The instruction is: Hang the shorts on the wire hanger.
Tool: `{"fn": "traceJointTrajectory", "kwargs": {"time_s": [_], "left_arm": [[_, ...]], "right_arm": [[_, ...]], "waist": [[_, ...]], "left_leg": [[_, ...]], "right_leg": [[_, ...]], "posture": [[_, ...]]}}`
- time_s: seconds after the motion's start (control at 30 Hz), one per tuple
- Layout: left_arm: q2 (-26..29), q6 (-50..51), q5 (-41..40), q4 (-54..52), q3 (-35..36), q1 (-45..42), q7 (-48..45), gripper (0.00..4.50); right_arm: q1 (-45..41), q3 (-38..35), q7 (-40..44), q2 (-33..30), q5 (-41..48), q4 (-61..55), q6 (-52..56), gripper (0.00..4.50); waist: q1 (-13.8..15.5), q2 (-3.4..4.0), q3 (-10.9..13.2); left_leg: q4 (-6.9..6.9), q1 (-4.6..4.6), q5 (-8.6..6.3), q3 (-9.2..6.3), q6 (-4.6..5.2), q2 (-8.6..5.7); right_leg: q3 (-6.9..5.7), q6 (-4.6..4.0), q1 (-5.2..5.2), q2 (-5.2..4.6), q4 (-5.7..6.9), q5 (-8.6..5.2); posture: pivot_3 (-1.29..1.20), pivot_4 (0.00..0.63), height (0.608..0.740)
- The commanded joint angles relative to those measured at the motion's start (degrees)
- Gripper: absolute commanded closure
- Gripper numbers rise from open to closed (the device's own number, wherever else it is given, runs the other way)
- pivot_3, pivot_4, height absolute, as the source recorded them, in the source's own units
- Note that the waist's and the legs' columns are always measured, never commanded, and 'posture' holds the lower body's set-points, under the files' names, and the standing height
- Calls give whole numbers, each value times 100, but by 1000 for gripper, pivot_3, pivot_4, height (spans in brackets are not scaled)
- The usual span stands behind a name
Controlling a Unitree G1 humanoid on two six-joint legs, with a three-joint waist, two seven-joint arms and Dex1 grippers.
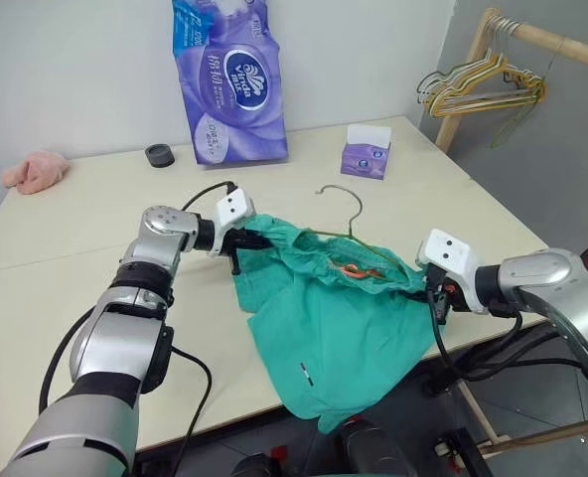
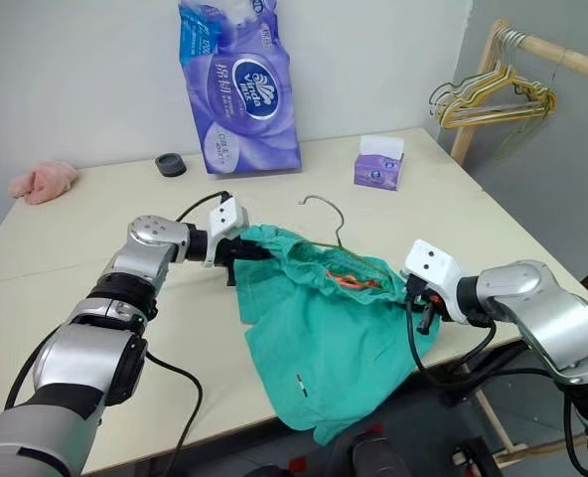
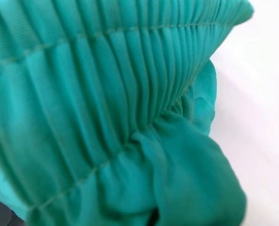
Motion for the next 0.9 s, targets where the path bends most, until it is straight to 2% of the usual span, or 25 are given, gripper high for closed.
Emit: {"fn": "traceJointTrajectory", "kwargs": {"time_s": [0.03,0.4,0.5,0.73,0.87,0.9], "left_arm": [[87,16,-23,113,235,-270,266,4468],[69,35,96,-49,141,2,-91,4468],[21,285,-89,-173,270,38,-298,4468],[-42,590,-416,-633,515,109,-381,2410],[103,702,-635,-1113,696,372,-408,1211],[139,747,-660,-1203,710,424,-426,1211]], "right_arm": [[-2,-327,-16,-104,167,-263,38,4500],[21,-465,-174,-69,354,-334,136,4500],[-11,-476,-228,-33,422,-329,156,4500],[6,-508,-312,-24,543,-380,188,4500],[23,-605,-394,15,665,-387,254,4500],[25,-626,-412,24,691,-385,271,4500]], "waist": [[-1,0,0],[-2,0,0],[-2,0,0],[-1,0,0],[-3,0,0],[-5,0,0]], "left_leg": [[0,0,0,0,0,-1],[0,0,0,0,0,-1],[0,0,0,0,0,-1],[0,-1,0,0,0,-1],[0,0,0,-1,0,-1],[0,0,0,-1,0,-1]], "right_leg": [[0,0,0,0,0,0],[0,0,0,0,1,0],[0,0,0,0,1,0],[0,0,0,-1,1,0],[0,0,0,-1,2,0],[0,0,0,-1,4,0]], "posture": [[-297,62,740],[-295,65,740],[-295,65,740],[-290,63,740],[-289,63,740],[-289,63,740]]}}
